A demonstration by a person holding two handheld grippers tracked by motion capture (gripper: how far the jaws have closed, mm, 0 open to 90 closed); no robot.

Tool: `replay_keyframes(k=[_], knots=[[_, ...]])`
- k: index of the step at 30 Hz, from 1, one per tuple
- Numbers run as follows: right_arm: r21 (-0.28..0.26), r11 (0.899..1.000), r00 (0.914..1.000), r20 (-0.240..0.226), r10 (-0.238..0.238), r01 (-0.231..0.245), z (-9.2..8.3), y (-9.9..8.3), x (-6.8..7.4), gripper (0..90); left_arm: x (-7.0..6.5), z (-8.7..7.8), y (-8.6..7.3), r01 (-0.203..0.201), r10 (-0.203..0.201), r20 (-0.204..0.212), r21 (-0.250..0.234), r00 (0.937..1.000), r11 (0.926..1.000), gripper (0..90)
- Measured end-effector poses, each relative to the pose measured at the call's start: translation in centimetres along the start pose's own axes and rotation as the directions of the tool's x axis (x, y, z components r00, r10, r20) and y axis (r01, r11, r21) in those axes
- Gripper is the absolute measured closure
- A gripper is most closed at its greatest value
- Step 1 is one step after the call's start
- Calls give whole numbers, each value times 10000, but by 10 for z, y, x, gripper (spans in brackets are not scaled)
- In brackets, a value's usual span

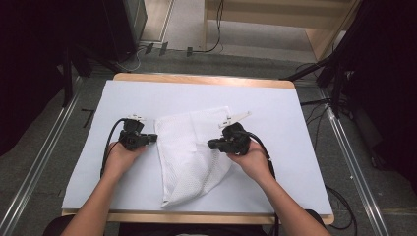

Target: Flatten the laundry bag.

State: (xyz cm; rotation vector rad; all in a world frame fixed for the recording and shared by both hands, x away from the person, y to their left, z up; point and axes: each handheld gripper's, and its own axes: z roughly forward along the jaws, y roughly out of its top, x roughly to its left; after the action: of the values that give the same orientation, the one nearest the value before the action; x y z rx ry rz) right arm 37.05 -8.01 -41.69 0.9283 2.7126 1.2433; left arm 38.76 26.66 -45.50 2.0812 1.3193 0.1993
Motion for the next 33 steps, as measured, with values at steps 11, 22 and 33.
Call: replay_keyframes(k=[11, 22, 33], knots=[[-205, 9996, 9997, -138, 193, -196, -19, -23, 4, 871, 1, 0, 1, 65, -66, 79, 74, 9999, 10000, 900], [-327, 9993, 9997, -133, 196, -200, -39, -43, 14, 869, 2, 0, 1, 60, -62, 164, 126, 9998, 9999, 900], [-412, 9991, 9994, -327, 124, -137, -48, -64, 21, 865, 3, 0, 2, 90, -93, 206, 138, 9997, 9999, 900]])
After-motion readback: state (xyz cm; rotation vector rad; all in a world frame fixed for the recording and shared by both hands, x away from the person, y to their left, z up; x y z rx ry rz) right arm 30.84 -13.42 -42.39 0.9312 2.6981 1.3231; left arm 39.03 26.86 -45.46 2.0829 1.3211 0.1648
